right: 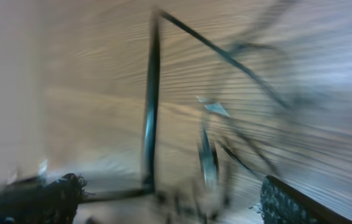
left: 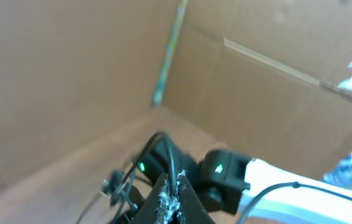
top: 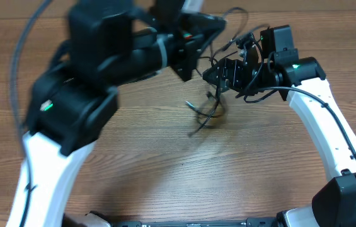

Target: Untangle cables

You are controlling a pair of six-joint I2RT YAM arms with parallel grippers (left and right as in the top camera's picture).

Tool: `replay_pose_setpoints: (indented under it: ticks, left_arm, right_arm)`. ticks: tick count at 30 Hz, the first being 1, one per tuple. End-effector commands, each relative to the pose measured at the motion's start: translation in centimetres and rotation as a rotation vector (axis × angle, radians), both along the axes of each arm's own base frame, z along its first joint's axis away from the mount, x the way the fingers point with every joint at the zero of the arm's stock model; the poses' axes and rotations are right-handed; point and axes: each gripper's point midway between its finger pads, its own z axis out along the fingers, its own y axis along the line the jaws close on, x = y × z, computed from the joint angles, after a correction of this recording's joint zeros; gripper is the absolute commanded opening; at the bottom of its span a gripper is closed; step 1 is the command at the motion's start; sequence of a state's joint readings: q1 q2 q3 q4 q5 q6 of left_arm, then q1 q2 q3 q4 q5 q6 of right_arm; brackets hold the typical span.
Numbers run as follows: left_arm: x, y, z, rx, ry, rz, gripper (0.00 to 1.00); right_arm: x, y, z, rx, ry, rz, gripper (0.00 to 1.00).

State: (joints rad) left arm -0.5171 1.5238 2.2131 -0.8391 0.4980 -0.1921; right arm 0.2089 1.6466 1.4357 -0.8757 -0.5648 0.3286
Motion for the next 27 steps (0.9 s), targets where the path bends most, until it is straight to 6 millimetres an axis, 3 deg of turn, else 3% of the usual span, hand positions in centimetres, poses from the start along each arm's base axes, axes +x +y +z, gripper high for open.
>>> replay_pose_setpoints:
  ticks: [1, 7, 13, 21, 23, 27]
  left_arm:
    - [-4.0, 5.3, 6.1, -0.080, -0.166, 0.109, 0.04]
    - [-4.2, 13.6, 7.2, -0.071, -0.196, 0.523, 0.04]
    - [-4.3, 18.2, 5.8, -0.016, -0.154, 0.762, 0.04]
    - [-4.1, 26.0, 3.7, -0.005, -0.056, 1.227, 0.04]
    - [-4.1, 27.0, 2.8, 0.012, -0.028, 1.300, 0.04]
    - [-3.5, 27.1, 0.9, 0.064, 0.036, 1.330, 0.04]
  right_arm:
    - [0.5, -3.3, -3.2, -0.169, 0.045, -0.160, 0.94]
    - [-0.3, -3.8, -5.1, -0.199, 0.088, -0.165, 0.98]
    - [-0.3, -4.5, -5.4, -0.240, 0.093, -0.186, 1.00]
    - [-1.7, -11.1, -7.3, -0.566, 0.162, -0.391, 1.00]
    - [-2.2, -12.3, -7.5, -0.615, 0.179, -0.410, 1.00]
    - [-2.9, -12.7, -7.7, -0.622, 0.214, -0.409, 1.00]
